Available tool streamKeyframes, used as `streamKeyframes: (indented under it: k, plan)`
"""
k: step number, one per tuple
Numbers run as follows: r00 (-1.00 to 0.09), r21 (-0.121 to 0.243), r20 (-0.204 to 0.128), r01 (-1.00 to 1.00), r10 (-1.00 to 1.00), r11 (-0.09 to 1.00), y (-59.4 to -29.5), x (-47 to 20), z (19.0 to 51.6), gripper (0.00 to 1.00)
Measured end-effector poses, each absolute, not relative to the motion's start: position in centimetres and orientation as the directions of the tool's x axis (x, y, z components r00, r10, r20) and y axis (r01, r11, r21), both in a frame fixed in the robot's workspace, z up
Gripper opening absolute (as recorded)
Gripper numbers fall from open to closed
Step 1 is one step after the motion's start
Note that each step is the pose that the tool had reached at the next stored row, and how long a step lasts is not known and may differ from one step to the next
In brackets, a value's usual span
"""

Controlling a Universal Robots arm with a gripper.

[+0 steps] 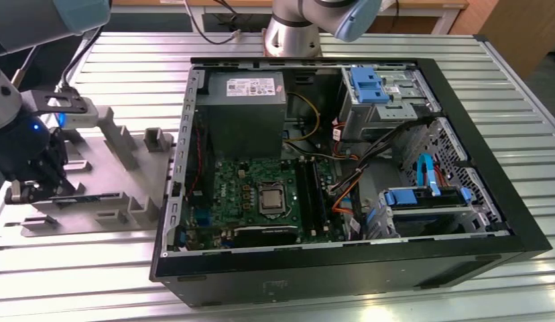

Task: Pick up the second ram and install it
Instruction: 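Pick up the second ram and move it above second insertion slot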

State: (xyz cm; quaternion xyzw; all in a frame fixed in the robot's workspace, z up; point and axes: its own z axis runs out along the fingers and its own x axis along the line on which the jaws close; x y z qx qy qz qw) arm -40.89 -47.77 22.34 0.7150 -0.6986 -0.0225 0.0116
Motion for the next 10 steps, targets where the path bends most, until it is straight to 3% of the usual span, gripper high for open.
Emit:
streamKeyframes:
  k: [10]
  plan:
    - [0.023, 0.048, -0.017, -0.999, -1.000, -0.024, -47.78, -40.89, 21.85, 0.11]
